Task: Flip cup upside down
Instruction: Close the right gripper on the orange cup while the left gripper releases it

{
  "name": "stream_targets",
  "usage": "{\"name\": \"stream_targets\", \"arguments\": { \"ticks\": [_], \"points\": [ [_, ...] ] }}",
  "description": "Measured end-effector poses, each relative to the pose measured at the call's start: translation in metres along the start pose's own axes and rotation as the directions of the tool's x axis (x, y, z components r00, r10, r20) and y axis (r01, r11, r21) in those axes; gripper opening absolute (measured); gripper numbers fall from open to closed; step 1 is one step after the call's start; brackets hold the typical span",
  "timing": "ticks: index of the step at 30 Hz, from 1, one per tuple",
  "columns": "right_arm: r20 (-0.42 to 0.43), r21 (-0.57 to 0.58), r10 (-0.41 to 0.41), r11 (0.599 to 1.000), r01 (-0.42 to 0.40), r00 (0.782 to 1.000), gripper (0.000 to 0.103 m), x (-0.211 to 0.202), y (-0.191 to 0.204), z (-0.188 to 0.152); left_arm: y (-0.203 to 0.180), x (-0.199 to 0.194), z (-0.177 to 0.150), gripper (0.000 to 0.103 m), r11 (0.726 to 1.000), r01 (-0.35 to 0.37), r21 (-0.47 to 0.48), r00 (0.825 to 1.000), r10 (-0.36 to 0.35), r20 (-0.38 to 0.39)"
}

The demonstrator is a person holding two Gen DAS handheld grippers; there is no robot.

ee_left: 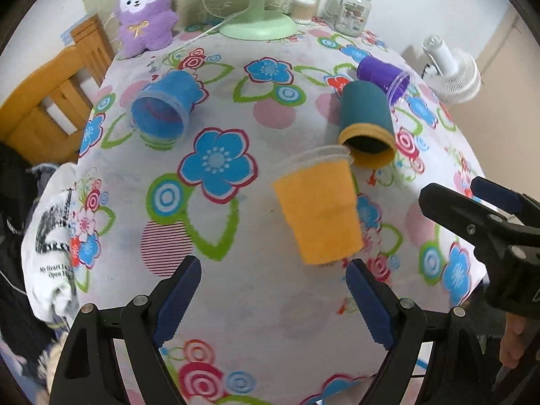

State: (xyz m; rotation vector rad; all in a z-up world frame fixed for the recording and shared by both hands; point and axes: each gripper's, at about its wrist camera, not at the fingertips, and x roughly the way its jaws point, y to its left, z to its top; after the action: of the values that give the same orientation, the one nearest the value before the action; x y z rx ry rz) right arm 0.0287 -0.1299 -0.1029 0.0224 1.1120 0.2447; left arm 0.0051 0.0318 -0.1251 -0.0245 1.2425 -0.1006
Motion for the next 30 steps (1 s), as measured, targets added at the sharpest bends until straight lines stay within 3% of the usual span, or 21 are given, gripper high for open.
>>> {"name": "stream_targets", "arguments": {
  "ticks": [13, 17, 22, 30],
  "points": [
    [0.045, 0.044, -0.028, 0.999, 0.026, 0.999, 0.101, 0.031, 0.038, -0.032, 0.029, 0.021, -0.013, 0.088, 0.974, 0.004, 0.226, 1.0, 0.003, -0.028],
    [0.117, 0.016, -0.043, 0.999, 0.042, 0.992, 0.101, 0.038, 0.048, -0.042, 0.031, 0.029, -0.013, 0.088, 0.956, 0.009, 0.292, 1.0, -0.002, -0.022],
    [0.232, -0.059, -0.071, 0.994, 0.087, 0.97, 0.095, 0.041, 0.063, -0.054, 0.033, 0.038, -0.01, 0.088, 0.937, 0.029, 0.349, 0.999, -0.019, -0.032],
    [0.266, -0.067, -0.072, 0.993, 0.093, 0.961, 0.086, 0.055, 0.06, -0.067, 0.025, 0.051, -0.016, 0.088, 0.888, 0.062, 0.455, 0.998, -0.042, -0.053]
  ]
}}
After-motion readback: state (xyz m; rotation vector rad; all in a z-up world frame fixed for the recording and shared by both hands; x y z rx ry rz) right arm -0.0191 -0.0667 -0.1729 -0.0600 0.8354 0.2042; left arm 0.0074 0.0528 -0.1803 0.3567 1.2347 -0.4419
